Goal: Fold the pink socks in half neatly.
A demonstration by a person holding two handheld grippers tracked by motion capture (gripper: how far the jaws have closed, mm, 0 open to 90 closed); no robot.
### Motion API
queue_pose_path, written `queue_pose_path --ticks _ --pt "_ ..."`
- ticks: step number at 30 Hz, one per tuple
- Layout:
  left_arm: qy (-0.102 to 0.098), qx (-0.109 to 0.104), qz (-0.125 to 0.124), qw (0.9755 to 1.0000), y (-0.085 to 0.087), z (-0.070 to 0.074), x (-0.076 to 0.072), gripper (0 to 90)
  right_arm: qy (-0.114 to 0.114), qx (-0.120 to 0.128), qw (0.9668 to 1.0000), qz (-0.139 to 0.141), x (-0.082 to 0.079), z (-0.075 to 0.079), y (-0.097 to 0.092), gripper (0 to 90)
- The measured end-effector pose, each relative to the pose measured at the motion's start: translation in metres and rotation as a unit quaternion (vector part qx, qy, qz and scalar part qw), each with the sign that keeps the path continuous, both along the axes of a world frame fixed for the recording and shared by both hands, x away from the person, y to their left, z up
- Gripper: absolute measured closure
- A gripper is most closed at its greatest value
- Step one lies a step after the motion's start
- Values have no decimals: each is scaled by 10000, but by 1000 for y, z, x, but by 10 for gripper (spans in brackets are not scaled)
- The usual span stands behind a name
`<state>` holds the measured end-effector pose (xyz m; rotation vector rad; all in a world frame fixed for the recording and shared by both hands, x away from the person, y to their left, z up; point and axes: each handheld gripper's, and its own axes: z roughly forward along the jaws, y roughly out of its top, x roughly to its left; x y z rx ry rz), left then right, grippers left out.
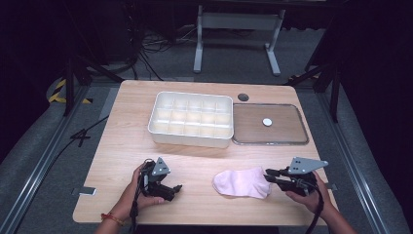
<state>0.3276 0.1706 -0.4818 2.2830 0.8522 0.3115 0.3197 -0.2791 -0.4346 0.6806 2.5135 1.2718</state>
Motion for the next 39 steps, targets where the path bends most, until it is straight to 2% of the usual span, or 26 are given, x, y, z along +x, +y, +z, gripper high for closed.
queue_pose_path --ticks 3,6,8,10,13,15,16,18,22,30,34,39 --pt "22 -59 97 9999 0 2 2 161 20 -105 9996 258 1 -2 21 819" --pt "53 -56 122 9999 -1 3 4 177 22 -146 9993 352 2 -5 30 837" --pt "81 -126 66 9999 -4 4 6 225 68 -216 9987 463 3 -9 41 851" --pt "62 -117 32 9999 -9 5 6 230 77 -301 9982 512 4 -15 49 862" --pt "27 -258 -8 9997 -18 9 7 253 177 -415 9974 563 6 -25 58 868" --pt "-6 -369 -8 9993 -23 12 8 261 237 -440 9972 557 6 -30 60 874" --pt "27 -526 -28 9986 -29 14 8 264 257 -449 9971 561 7 -31 61 878" --pt "-74 -550 -119 9984 -37 18 9 273 265 -483 9969 561 8 -34 62 880" --pt "-42 -689 -255 9973 -58 21 10 284 304 -567 9965 525 9 -40 64 884" --pt "37 -697 -638 9955 -99 18 15 281 219 -547 9969 524 7 -43 65 891" --pt "87 -687 -710 9951 -116 13 18 278 251 -505 9972 492 7 -43 64 892" --pt "116 -650 -769 9948 -129 7 20 274 239 -498 9972 513 7 -43 64 892"
